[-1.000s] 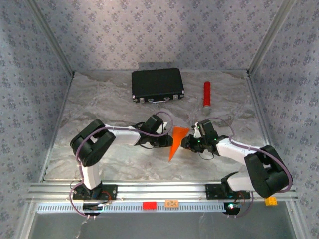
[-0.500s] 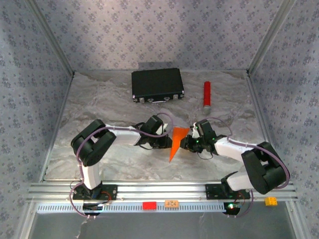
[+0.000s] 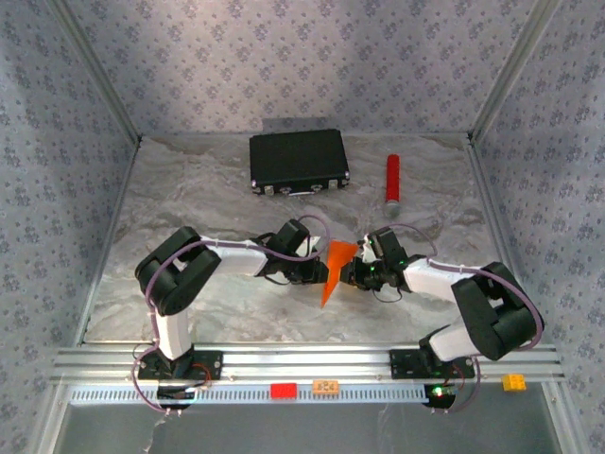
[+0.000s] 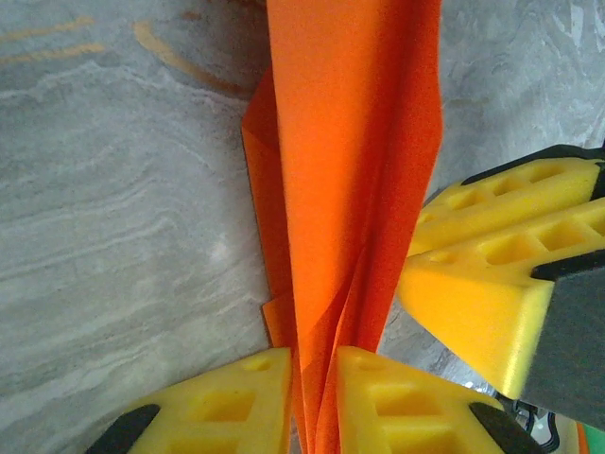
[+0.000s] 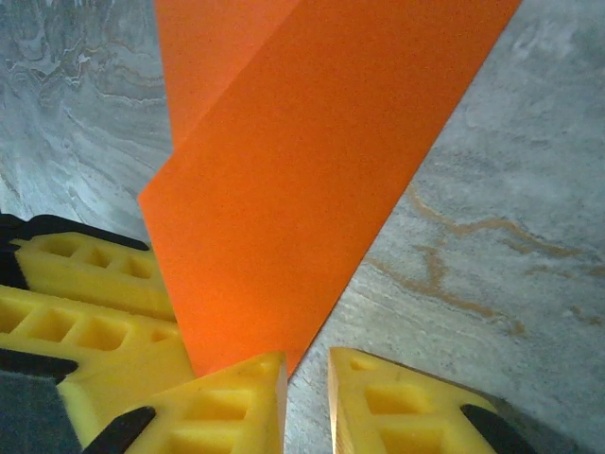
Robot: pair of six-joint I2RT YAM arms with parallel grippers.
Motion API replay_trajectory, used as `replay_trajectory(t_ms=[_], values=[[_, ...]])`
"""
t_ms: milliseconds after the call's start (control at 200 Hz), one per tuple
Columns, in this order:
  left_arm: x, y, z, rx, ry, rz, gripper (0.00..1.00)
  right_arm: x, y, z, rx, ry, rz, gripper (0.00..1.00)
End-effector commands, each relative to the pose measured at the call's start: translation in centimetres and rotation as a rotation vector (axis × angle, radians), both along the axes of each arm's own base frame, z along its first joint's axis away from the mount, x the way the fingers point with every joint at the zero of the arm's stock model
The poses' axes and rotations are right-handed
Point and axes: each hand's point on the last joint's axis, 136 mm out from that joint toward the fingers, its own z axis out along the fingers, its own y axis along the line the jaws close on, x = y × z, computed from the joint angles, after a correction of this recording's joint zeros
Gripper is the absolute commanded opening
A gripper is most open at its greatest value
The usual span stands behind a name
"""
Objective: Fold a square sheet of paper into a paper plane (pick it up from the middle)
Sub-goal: Turn over a paper plane at the center of the table.
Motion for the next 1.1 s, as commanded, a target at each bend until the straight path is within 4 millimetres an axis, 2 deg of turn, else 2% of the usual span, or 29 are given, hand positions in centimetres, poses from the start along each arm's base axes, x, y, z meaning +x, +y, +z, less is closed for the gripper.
replay_trajectory(t_ms=[0, 325, 725, 889, 1094], values=[[-0.5, -0.2, -0.2, -0.001, 0.021, -0.043, 0.20, 0.2, 0.7, 0.5, 0.023, -0.002, 0.019, 0.21], [-1.2, -0.9, -0.3, -0.007, 0.034, -0.087, 0.21, 0.1, 1.0, 0.2, 0.049, 0.013, 0.020, 0.19], [-1.6, -1.8, 0.7, -0.057, 0.016, -0.127, 0.19, 0.1, 1.0, 0.0, 0.056, 0.016, 0.017, 0.18], [-1.5, -1.9, 0.8, -0.054, 0.004, -0.130, 0.16, 0.1, 0.9, 0.0, 0.057, 0.014, 0.013, 0.18], [-1.1, -1.7, 2.3, -0.029, -0.075, -0.110, 0.09, 0.4, 0.6, 0.5, 0.058, -0.005, -0.005, 0.18]])
